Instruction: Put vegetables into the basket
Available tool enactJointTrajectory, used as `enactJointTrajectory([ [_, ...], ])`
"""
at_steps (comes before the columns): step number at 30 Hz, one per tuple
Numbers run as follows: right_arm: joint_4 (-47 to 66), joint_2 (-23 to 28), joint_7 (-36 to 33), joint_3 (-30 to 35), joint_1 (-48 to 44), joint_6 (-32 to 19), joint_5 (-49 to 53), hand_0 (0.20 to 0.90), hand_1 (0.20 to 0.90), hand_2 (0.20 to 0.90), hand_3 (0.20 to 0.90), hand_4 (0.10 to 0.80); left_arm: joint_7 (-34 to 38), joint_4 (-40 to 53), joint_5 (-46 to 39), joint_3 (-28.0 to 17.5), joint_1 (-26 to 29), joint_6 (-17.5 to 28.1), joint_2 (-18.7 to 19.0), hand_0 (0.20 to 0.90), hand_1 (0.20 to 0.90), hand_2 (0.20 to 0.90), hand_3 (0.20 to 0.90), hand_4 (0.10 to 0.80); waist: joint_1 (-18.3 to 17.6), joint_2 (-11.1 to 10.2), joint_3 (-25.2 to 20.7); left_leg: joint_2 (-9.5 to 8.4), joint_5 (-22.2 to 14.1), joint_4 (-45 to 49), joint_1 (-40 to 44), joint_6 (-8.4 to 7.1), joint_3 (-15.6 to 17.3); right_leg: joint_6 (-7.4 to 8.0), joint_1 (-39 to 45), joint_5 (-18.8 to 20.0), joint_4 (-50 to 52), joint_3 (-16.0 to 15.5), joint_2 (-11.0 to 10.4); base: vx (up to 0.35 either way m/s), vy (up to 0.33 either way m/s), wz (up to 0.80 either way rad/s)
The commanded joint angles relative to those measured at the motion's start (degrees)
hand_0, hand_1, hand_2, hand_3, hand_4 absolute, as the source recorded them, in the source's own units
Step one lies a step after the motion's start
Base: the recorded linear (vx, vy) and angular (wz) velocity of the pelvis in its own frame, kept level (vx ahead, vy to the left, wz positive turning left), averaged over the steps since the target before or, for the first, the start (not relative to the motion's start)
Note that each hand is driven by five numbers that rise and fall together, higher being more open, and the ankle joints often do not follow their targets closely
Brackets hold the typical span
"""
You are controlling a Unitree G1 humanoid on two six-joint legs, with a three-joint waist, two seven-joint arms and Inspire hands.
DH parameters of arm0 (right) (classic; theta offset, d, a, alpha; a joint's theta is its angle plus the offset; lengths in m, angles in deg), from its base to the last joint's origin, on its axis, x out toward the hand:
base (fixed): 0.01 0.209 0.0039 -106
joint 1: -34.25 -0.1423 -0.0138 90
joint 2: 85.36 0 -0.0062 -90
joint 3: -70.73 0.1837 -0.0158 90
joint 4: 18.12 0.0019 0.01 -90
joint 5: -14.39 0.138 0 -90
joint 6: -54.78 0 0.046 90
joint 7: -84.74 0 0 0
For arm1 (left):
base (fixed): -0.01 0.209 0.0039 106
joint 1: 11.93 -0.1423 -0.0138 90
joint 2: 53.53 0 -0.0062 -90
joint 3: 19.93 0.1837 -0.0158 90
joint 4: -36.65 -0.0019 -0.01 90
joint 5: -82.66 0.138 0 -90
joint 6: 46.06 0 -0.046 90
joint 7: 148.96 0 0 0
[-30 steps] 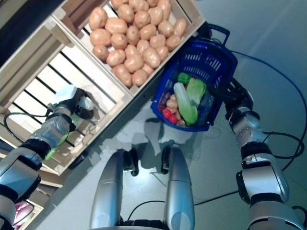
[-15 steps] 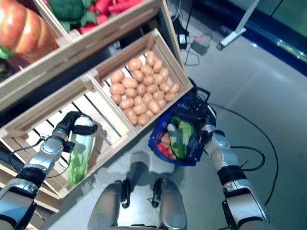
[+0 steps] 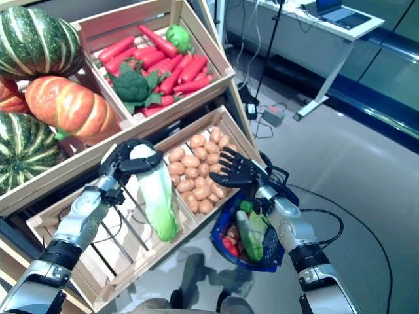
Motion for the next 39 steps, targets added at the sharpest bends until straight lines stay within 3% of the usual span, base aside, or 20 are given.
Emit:
enactJointTrajectory([
  [1, 2.79, -0.83, 6.81, -0.89, -1.28, -0.57, 1.54, 0.9, 0.9, 0.9, 0.9, 0.8, -2.87, 4.16, -5.7, -4.67, 4.04, 9.52, 0.37, 0.3, 0.3, 0.3, 0.3, 0.4, -0.42, -0.99, -7.41, -1.66, -0.14, -2.78, 0.09, -0.2, -0.04, -1.63, 1.55, 1.89, -2.69, 0.11, -1.07, 0.0, 0.0, 0.0],
  [9, 4.16, -2.43, 11.38, -2.84, -2.06, 6.69, 6.97, 0.9, 0.9, 0.9, 0.9, 0.8, -3.41, 5.41, -9.33, -3.48, 7.84, 9.97, -1.21, 0.3, 0.3, 0.3, 0.3, 0.4, -1.27, -1.24, -8.44, -1.6, -0.18, -4.4, 0.77, -0.46, 0.09, -1.44, 3.06, 3.36, -6.19, 0.14, -0.33, 0.0, 0.0, 0.0],
  [18, 4.22, -4.65, 24.27, -4.65, -2.01, 14.14, 12.32, 0.9, 0.9, 0.9, 0.9, 0.8, -6.19, 4.72, -10.91, -2.04, 9.54, 9.99, -2.45, 0.3, 0.3, 0.3, 0.3, 0.4, -1.48, -1.75, -8.93, -1.34, -0.62, -4.4, 1.56, -0.43, 0.17, -1.82, 3.91, 2.81, -6.34, 0.86, 0.3, 0.022, -0.02, -0.01],
  [29, 9.81, -6.74, 29.78, -6.4, -2.85, 15.52, 15.75, 0.9, 0.9, 0.9, 0.9, 0.8, -8.84, 5.31, -11.81, 0.14, 8.57, 7.7, -4.39, 0.3, 0.3, 0.3, 0.3, 0.4, -1.45, -2.09, -8.97, -1.43, -0.87, -4.4, 2.33, -0.23, -0.62, -2.16, 4.65, 2.32, -6.37, 1.97, 0.8, 0.006, -0.005, 0.0],
  [39, 9.69, -7.97, 31.5, -8.62, -4.7, 18.01, 16.64, 0.9, 0.9, 0.9, 0.9, 0.8, -16.2, 7.61, -13.95, 3.85, 8.87, 6.31, -6.79, 0.3, 0.3, 0.3, 0.3, 0.4, -1.26, -2.39, -9.12, -1.44, -0.97, -4.4, 2.62, -0.09, -0.72, -2.17, 5.0, 2.46, -6.52, 2.3, 0.77, 0.007, 0.0, -0.02],
])
